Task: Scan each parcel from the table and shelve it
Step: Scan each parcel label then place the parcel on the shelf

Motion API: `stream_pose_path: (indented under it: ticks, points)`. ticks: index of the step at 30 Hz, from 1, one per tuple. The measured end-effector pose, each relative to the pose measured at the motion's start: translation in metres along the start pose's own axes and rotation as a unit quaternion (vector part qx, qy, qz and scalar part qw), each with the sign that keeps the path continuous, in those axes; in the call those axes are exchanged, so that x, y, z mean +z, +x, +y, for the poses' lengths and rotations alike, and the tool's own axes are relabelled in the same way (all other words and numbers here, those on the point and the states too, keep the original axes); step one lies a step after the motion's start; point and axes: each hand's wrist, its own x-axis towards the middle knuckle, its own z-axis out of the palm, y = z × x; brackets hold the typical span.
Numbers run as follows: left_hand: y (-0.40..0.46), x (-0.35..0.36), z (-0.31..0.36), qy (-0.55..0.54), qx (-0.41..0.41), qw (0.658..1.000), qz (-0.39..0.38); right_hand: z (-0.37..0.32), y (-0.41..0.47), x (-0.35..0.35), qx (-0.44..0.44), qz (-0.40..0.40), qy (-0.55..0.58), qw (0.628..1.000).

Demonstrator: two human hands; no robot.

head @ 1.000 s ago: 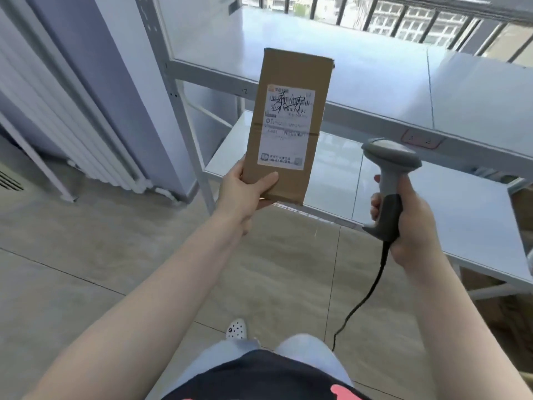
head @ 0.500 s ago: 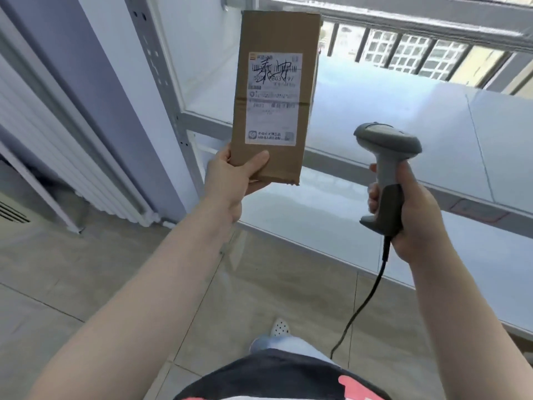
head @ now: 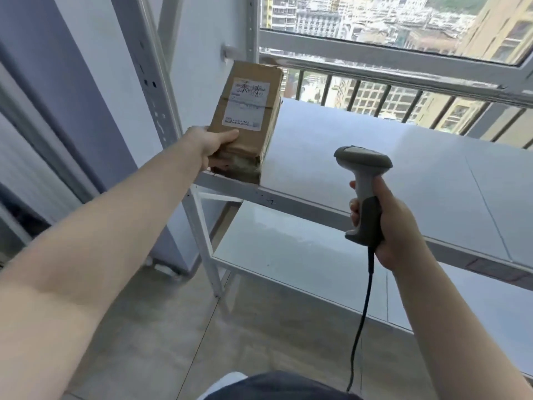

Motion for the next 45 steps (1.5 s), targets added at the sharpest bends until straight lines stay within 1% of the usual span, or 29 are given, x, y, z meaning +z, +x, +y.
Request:
stream_pose_path:
  ticks: [5,10,18,23,29,34,37,39,41,42,43,45]
  points:
    - [0.041,0.001,0.02,0.065,-0.05,0.997,-0.01,0.006,-0.001,0.022,0.007,0.016,0.011,1.0]
    - [0.063,0.003,0.033,0.134,-0.057,0.989,-0.031,0.01,-0.005,0.035,0.006,0.041,0.017,0.999]
    - [0.09,-0.005,0.034,0.176,-0.081,0.98,-0.052,0.016,-0.004,0.043,0.008,0.081,0.008,0.997]
    - [0.094,-0.004,0.028,0.189,-0.065,0.98,-0.025,0.022,-0.002,0.048,0.015,0.097,0.007,0.995]
    - [0.1,-0.004,0.019,0.148,-0.04,0.988,-0.004,0.026,-0.006,0.053,0.018,0.104,0.013,0.994]
    - [0.094,-0.006,0.009,0.058,-0.033,0.997,0.036,0.029,-0.013,0.053,0.02,0.114,0.021,0.993]
    - [0.066,-0.005,-0.012,0.007,-0.032,0.996,0.078,0.035,-0.019,0.048,0.019,0.123,0.028,0.992]
    - [0.035,0.001,-0.041,-0.053,-0.019,0.995,0.081,0.042,-0.027,0.041,0.024,0.132,0.023,0.991]
    - [0.002,0.011,-0.078,-0.082,-0.026,0.994,0.067,0.053,-0.038,0.031,0.036,0.146,0.019,0.988]
    - [-0.013,0.018,-0.098,-0.086,-0.037,0.995,0.045,0.059,-0.045,0.025,0.046,0.154,0.019,0.987]
    - [-0.027,0.025,-0.118,-0.089,-0.051,0.995,0.012,0.065,-0.053,0.018,0.056,0.163,0.021,0.985]
    - [-0.048,0.042,-0.157,-0.08,-0.094,0.989,-0.077,0.078,-0.07,0.005,0.076,0.186,0.033,0.979]
